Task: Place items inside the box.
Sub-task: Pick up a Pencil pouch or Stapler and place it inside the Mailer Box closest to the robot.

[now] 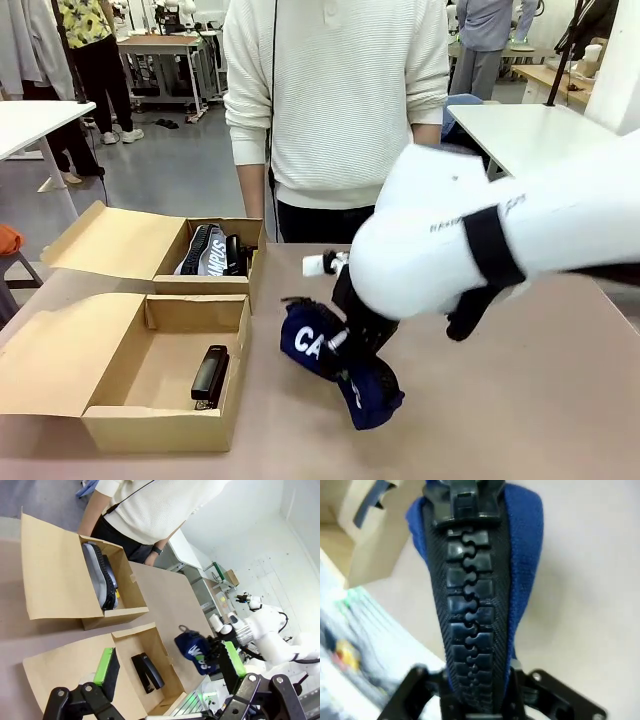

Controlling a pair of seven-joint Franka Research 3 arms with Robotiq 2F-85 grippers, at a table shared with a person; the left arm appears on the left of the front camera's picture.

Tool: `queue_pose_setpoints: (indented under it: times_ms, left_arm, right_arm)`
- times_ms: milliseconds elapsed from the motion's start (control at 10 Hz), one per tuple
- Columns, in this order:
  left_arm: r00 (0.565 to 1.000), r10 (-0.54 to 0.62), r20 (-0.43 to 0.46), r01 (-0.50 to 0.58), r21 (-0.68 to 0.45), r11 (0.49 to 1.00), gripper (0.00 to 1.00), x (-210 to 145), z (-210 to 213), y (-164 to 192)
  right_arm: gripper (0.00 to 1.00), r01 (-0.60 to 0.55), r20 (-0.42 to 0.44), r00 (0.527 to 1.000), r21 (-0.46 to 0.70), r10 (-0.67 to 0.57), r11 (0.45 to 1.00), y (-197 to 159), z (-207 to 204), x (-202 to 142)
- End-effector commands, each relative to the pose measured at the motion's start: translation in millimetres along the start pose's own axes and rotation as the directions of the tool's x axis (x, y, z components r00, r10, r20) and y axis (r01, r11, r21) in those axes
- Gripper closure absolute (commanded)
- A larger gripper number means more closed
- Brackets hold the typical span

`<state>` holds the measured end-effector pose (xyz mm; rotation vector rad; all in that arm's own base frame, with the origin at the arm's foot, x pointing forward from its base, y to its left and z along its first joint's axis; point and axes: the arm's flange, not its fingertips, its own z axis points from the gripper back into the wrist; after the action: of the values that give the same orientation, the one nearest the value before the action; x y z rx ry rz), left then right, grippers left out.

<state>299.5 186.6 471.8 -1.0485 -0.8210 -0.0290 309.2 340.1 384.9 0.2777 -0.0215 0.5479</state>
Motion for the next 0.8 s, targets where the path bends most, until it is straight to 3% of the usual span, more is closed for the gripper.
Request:
queue_pose_setpoints:
  times_ms: [0, 100, 200, 300, 400, 500, 600, 700]
  left_arm:
    - [1.0, -0.017, 0.018, 0.018, -0.017, 1.0, 0.0, -0.7, -0.5, -1.4]
    - [1.0, -0.017, 0.018, 0.018, -0.017, 1.0, 0.0, -0.7, -0.5, -1.4]
    - [1.0, -0.017, 0.018, 0.018, -0.017, 1.0, 0.0, -0.7, -0.5, -1.4]
    - [1.0, -0.017, 0.018, 0.018, -0.017, 1.0, 0.0, -0.7, -0.5, -1.4]
    - [1.0, -0.017, 0.018, 0.018, -0.017, 1.0, 0.0, -0.7, -0.5, -1.4]
    - [1.0, -0.017, 0.018, 0.018, -0.017, 1.0, 0.0, -0.7, -0.5, -1.4]
    - [1.0, -0.017, 0.018, 0.018, -0.017, 1.0, 0.0, -0.7, -0.5, -1.4]
    - [1.0, -0.017, 0.018, 0.018, -0.017, 1.0, 0.0, -0.7, -0.5, -1.4]
  right_arm:
    - [1.0, 0.321, -0.01, 0.947, -0.012, -0.322, 0.947, 36.1, 47.7, -6.3]
    - [1.0, 0.391, 0.014, 0.92, -0.011, -0.391, 0.92, 39.7, 49.3, -15.0]
    - [1.0, 0.361, 0.043, 0.932, -0.033, -0.36, 0.932, 25.8, 46.7, -26.5]
    - [1.0, 0.283, 0.003, 0.959, -0.006, -0.283, 0.959, 29.1, 46.3, -12.1]
    - [1.0, 0.283, 0.003, 0.959, -0.006, -0.283, 0.959, 29.1, 46.3, -12.1]
    - [0.93, 0.351, 0.02, 0.936, -0.013, -0.351, 0.936, 36.2, 55.1, -21.6]
    - [0.93, 0.302, 0.058, 0.952, -0.022, -0.3, 0.953, 50.0, 48.9, -18.9]
    - [0.93, 0.293, 0.132, 0.95, -0.057, -0.284, 0.954, 81.8, 45.8, 5.0]
